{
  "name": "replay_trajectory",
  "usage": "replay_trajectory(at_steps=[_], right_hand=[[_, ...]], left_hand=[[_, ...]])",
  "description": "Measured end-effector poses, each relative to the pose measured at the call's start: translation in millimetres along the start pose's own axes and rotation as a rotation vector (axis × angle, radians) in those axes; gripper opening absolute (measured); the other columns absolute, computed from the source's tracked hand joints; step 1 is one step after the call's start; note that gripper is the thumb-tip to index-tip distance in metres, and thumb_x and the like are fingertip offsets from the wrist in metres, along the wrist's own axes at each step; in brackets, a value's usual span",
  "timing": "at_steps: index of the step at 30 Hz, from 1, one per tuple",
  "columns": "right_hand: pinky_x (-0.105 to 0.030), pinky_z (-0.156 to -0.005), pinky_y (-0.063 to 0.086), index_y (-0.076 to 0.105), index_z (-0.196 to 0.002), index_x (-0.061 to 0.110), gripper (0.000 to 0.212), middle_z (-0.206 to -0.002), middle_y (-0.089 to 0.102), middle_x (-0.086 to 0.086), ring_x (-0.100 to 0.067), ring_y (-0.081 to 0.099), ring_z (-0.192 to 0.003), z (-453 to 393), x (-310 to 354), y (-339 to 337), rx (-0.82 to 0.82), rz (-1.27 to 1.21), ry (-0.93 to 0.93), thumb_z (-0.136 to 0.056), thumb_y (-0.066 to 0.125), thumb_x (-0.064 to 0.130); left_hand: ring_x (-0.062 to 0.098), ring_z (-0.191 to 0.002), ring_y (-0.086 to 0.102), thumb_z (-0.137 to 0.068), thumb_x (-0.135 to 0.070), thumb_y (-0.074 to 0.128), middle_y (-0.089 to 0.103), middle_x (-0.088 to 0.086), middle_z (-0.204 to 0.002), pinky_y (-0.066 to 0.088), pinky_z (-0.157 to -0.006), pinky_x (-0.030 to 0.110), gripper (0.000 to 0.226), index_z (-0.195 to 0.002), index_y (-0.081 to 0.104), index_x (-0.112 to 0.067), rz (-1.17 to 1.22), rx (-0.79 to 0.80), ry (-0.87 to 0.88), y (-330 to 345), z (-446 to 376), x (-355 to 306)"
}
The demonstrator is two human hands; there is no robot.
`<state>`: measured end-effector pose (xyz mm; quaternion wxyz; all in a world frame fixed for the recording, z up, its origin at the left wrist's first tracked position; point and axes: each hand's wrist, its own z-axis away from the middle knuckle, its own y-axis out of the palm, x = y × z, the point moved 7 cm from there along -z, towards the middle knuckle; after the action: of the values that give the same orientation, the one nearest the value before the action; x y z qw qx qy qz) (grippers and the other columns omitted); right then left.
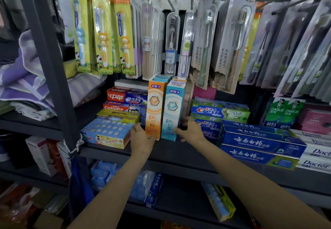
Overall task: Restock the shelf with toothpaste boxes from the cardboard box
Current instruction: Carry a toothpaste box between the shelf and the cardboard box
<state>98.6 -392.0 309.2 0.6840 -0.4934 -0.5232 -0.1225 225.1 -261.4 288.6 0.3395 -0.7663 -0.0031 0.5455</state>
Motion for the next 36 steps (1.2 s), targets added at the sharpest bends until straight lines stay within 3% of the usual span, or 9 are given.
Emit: replay_trajectory(at_steps=[7, 14, 19, 24, 27, 32, 36], right_hand=[[-0.011, -0.044, 0.049, 0.04, -0.127, 0.009, 0.047, -0.127, 0.054, -0.013, -0.029, 0.062, -0.106, -13, -7, 6, -0.057, -0.046, -0.051, -0.087, 0.065, 0.015], [-0.013, -0.047, 0.049, 0.045, -0.124, 0.009, 0.045, -0.122, 0.059, -0.013, -0.022, 0.065, -0.093, -22, -12, 6, -0.065, -0.041, -0.077, -0.086, 0.066, 0.019], [-0.01, -0.047, 0.05, 0.049, -0.119, 0.004, 0.039, -0.118, 0.061, -0.014, -0.008, 0.061, -0.068, -27, -9, 3, -0.028, -0.008, -0.095, -0.086, 0.065, 0.016], [-0.009, -0.048, 0.05, 0.051, -0.116, 0.002, 0.033, -0.122, 0.059, -0.016, -0.026, 0.066, -0.097, -26, -4, 1, -0.017, 0.056, -0.11, -0.088, 0.063, 0.015], [-0.009, -0.05, 0.051, 0.052, -0.115, 0.001, 0.031, -0.122, 0.059, -0.016, -0.028, 0.065, -0.103, -26, 2, 1, -0.009, 0.105, -0.143, -0.089, 0.062, 0.014], [-0.038, -0.077, 0.058, 0.051, -0.114, 0.001, 0.034, -0.121, 0.06, -0.018, -0.027, 0.065, -0.103, -26, 4, 1, -0.008, 0.151, -0.16, -0.087, 0.065, 0.016], [-0.038, -0.076, 0.059, 0.047, -0.116, 0.003, 0.039, -0.124, 0.058, -0.017, -0.027, 0.062, -0.109, -25, 3, 0, -0.005, 0.129, -0.146, -0.085, 0.067, 0.016]], left_hand=[[0.037, -0.127, 0.034, -0.081, -0.023, 0.068, 0.034, 0.02, -0.137, 0.031, -0.103, 0.042, 0.071, -0.134, 0.027, 0.0, -0.108, 0.005, -0.024, 21, -14, -1], [0.037, -0.123, 0.037, -0.082, -0.022, 0.067, 0.039, 0.019, -0.133, 0.035, -0.099, 0.041, 0.061, -0.127, 0.032, -0.002, -0.156, -0.017, -0.012, 25, -16, 3], [0.036, -0.12, 0.04, -0.081, -0.024, 0.068, 0.04, 0.018, -0.131, 0.039, -0.096, 0.041, 0.061, -0.126, 0.032, -0.003, -0.155, -0.047, -0.012, 27, -16, 3], [0.034, -0.118, 0.044, -0.081, -0.024, 0.069, 0.042, 0.018, -0.129, 0.042, -0.092, 0.04, 0.062, -0.127, 0.034, -0.003, -0.148, -0.068, 0.031, 27, -17, 5], [0.033, -0.118, 0.045, -0.079, -0.024, 0.071, 0.044, 0.017, -0.127, 0.043, -0.091, 0.039, 0.061, -0.125, 0.036, -0.002, -0.14, -0.076, 0.058, 26, -18, 5], [0.034, -0.119, 0.042, -0.079, -0.023, 0.071, 0.043, 0.018, -0.127, 0.041, -0.094, 0.041, 0.06, -0.124, 0.037, -0.002, -0.113, -0.072, 0.064, 26, -19, 8], [0.035, -0.123, 0.038, -0.079, -0.023, 0.071, 0.041, 0.018, -0.131, 0.038, -0.097, 0.042, 0.063, -0.127, 0.035, -0.003, -0.12, -0.049, 0.054, 27, -22, 8]])
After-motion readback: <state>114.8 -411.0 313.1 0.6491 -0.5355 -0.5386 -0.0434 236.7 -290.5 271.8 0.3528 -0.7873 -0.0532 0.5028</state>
